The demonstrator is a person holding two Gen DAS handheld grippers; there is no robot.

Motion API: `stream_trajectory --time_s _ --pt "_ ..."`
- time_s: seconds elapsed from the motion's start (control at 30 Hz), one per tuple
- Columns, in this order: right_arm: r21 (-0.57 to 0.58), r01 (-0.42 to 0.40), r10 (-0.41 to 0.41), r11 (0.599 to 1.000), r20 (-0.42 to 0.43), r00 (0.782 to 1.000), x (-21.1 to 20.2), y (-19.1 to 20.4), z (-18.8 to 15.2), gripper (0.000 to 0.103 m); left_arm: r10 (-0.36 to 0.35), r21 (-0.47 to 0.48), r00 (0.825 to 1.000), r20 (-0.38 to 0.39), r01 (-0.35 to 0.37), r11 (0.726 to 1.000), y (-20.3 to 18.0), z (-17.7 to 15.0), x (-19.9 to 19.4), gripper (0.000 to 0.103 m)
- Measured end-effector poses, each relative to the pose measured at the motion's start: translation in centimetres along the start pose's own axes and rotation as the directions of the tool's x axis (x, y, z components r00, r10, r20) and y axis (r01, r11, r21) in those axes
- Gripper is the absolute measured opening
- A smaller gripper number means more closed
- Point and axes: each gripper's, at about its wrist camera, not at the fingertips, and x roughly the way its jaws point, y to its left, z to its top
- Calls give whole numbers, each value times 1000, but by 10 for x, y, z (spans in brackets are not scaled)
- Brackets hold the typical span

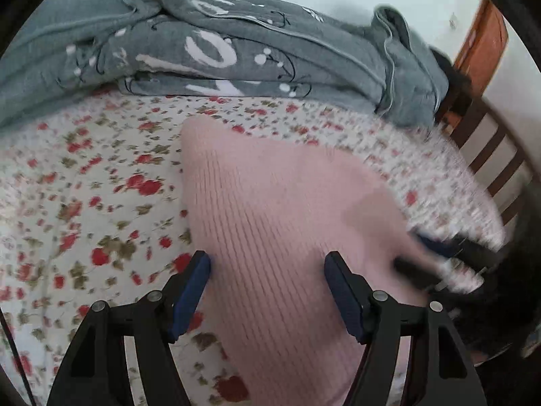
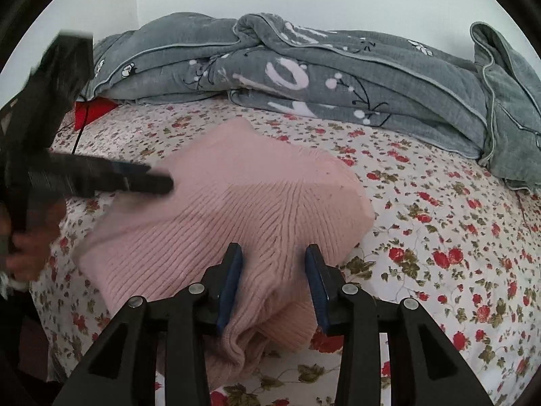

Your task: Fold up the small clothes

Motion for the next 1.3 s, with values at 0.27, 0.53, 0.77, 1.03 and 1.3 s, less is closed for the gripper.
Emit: stream_trajectory --time_s 0.27,0.53,0.77,1.03,1.3 --pt "-36 -28 32 999 125 992 -35 27 -6 43 -76 19 996 53 75 997 -6 -21 -28 69" --pt "-50 24 -18 998 120 993 -28 36 -37 46 -14 48 999 48 12 999 -15 -53 -20 73" --pt "-46 85 -82 995 73 994 -21 37 -46 46 -42 -88 999 19 44 995 -1 -66 -16 75" --pt "-2 89 -87 996 172 981 -66 28 -31 46 -21 -72 997 76 26 997 -8 -65 -47 72" --pt "11 117 -116 993 213 970 -66 30 -18 34 -57 -66 988 143 67 996 -19 -50 -62 71"
